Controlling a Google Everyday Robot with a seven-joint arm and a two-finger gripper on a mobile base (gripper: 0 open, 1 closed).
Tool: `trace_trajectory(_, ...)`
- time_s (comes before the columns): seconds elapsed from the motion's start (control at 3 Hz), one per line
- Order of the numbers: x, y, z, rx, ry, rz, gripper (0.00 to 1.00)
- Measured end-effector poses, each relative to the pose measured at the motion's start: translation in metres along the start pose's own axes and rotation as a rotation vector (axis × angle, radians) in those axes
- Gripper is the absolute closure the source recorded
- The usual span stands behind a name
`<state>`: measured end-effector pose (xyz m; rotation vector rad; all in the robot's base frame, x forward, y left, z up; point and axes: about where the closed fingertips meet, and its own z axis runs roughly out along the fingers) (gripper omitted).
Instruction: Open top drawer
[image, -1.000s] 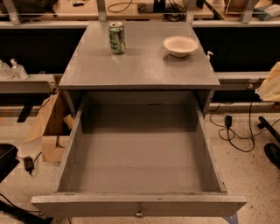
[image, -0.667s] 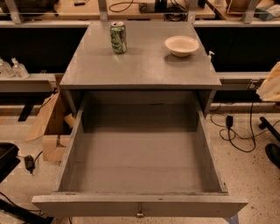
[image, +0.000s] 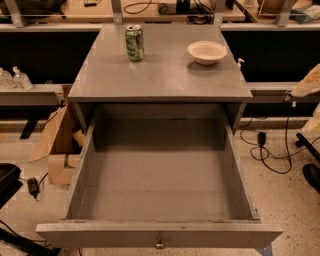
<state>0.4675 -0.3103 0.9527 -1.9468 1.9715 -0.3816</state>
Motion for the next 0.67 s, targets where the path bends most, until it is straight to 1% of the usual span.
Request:
trace_trajectory(0.33,-0.0004,0.0001,-0.0020,0.003,0.001,-0.001,0.00)
trace_trajectory(0.67,-0.0004,0.0001,-0.0020,0.003,0.001,-0.001,0.00)
